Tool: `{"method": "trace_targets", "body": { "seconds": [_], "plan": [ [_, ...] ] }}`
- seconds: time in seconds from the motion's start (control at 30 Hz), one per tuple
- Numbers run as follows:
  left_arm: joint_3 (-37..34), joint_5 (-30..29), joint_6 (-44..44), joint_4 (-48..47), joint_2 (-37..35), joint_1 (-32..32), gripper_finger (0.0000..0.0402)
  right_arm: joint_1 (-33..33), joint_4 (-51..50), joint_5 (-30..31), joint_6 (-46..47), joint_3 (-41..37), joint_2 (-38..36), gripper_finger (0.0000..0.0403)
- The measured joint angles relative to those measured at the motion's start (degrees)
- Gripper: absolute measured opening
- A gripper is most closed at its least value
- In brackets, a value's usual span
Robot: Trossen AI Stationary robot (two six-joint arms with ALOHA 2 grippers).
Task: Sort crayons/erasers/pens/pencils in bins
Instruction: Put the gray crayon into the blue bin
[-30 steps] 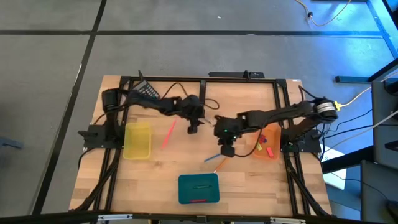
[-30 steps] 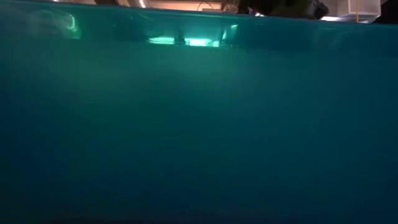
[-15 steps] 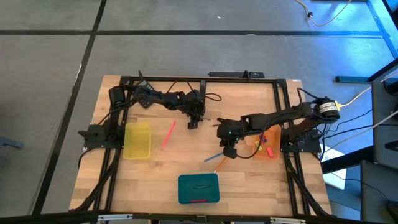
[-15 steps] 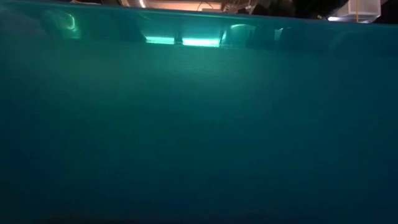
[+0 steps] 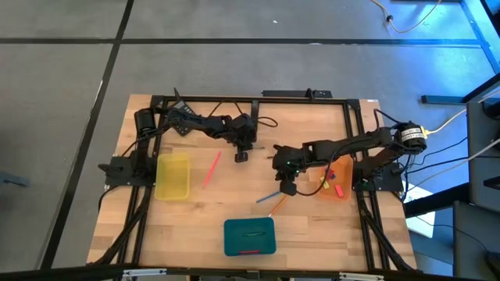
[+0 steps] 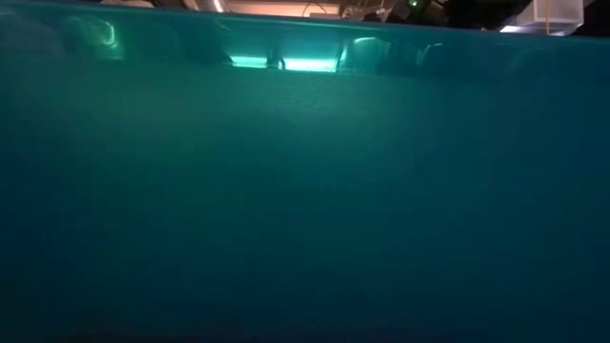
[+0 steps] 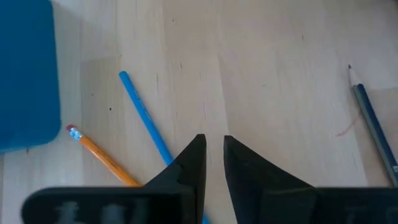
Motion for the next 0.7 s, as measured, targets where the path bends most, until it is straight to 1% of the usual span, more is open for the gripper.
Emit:
{"method": "trace_targets", "body": {
  "seconds": [0.1, 0.17, 0.3, 0.4, 0.43, 0.57, 0.63, 0.7],
  "plan": [
    [0.0, -0.21, -0.32, -0.12, -0.08, -0.38, 0.0008, 0.0, -0.22, 0.51, 1.33, 0.0, 0.0, 0.006],
    [-0.07, -0.81, -0.53, -0.08, -0.35, -0.65, 0.0005, 0.04, -0.96, 3.83, 2.91, 0.0, -0.17, 0.006],
    [-0.41, -3.18, -3.3, -0.71, -2.47, -1.34, 0.0012, -0.02, -5.9, 9.16, 7.01, -0.02, -2.6, 0.006],
    [-1.04, -5.67, -5.89, -5.3, -6.09, -2.24, 0.0016, 0.62, -9.37, 11.34, 9.66, -0.04, -6.32, 0.006],
    [-1.11, -6.68, -6.86, -5.54, -7.28, -2.84, 0.0016, 1.1, -10.23, 11.93, 10.23, -0.04, -7.77, 0.006],
    [-0.63, -9.57, -12.1, -8.75, -14.3, -7.23, 0.001, 3.85, -12.18, 15.56, 13.27, -0.28, -13.57, 0.006],
    [-0.74, -10.07, -14.96, -11.55, -16.67, -10.38, 0.0008, 5.68, -12.11, 18.01, 15.21, -1.26, -16.13, 0.006],
    [-0.83, -10.33, -17.68, -12.08, -18.96, -14.1, 0.0007, 7.66, -11.8, 20.44, 17.87, -2.86, -18.26, 0.006]
  ]
}}
